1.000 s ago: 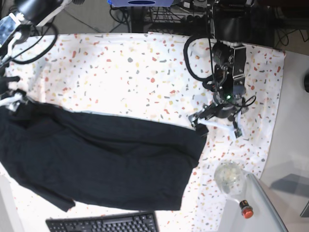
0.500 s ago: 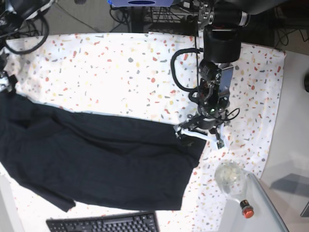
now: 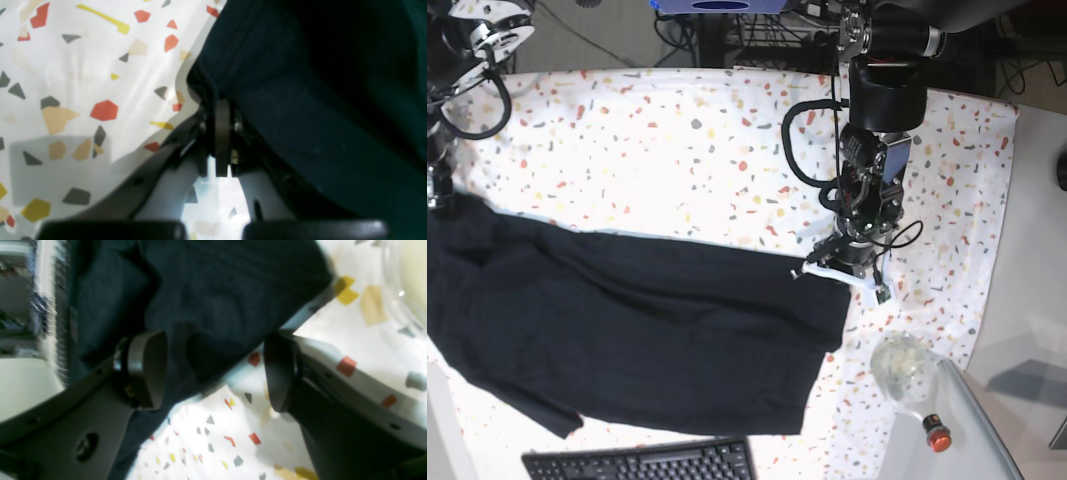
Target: Layout the t-shirt on the table in an organized manner, then fold the t-shirt properly
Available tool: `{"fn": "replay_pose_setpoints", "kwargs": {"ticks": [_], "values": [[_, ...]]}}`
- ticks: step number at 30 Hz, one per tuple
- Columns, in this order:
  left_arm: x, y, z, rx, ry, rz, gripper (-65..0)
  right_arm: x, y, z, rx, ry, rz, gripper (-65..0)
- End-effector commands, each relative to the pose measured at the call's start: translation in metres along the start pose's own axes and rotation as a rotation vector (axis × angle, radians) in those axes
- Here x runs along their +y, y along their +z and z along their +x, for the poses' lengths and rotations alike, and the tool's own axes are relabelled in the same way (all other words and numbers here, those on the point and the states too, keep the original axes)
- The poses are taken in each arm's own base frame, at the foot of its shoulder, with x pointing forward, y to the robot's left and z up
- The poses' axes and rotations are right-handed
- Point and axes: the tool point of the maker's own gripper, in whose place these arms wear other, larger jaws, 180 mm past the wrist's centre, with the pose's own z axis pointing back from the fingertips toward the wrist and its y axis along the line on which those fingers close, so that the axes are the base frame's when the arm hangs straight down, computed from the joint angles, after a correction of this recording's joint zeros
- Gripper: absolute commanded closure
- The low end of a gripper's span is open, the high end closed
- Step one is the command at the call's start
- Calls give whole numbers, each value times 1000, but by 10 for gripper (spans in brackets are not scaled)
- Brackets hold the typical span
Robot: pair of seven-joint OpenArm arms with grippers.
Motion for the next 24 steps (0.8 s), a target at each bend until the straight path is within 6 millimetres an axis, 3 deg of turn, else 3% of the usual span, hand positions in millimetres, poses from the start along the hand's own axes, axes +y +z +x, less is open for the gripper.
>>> {"fn": "replay_pose_setpoints", "kwargs": {"ticks": [1,3,5,9,10,14,17,20,24], "values": [[-7,-1,17,-41,-2,-15,0,-6,-5,10,14,11,-60,-425],[1,1,16,-40,-15,-5,0,-10,-10,14,5,7,-71,-408],[2,3,19,-53,-21,-7,0,-6,-14,20,-23,18,-66,-332],[11,11,20,-35,-32,0,0,4,-19,32,-31,86,-56,-30],[13,12,24,-34,-36,1,0,8,-21,30,-20,105,-52,0],[15,26,24,-30,-50,-6,0,29,-25,32,-6,207,-26,0],[28,45,25,-54,-78,1,0,45,-26,35,31,288,-45,0],[41,64,24,-78,-75,41,0,60,-24,51,43,368,-67,0],[57,91,25,-116,-82,85,0,94,-14,79,17,452,-53,0]]}}
